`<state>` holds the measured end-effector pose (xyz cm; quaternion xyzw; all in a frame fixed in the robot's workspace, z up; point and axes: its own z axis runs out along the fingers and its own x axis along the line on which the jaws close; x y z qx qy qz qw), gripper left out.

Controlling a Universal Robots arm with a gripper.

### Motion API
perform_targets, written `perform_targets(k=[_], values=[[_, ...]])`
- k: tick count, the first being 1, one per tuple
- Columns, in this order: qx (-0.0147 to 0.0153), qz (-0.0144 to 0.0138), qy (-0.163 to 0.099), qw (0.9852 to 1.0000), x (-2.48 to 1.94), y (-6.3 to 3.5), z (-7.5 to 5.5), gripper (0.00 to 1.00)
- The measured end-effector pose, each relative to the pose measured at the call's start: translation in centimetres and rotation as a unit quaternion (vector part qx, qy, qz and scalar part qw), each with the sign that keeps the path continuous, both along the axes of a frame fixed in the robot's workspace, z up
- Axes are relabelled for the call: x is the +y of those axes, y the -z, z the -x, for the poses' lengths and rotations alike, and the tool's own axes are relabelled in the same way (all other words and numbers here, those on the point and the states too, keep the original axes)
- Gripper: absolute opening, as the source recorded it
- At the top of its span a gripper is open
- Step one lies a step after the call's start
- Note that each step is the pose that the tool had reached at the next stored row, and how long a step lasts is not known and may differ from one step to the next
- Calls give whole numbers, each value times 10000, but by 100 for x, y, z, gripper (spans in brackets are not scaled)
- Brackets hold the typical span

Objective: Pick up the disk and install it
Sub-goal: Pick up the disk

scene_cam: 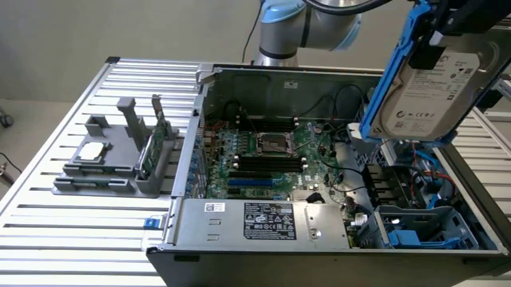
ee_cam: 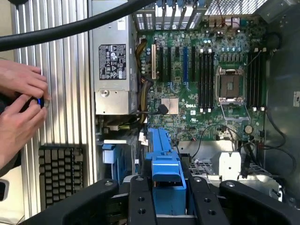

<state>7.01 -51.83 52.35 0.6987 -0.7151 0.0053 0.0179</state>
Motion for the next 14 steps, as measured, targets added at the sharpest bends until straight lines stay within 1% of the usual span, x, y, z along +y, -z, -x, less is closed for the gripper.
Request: perform_targets(k=[8, 11, 14], values=[[0, 0, 0, 10000, -231, 2, -180, 33], [0, 0, 0, 10000, -328, 4, -226, 33], [0, 0, 0, 10000, -435, 8, -256, 33]])
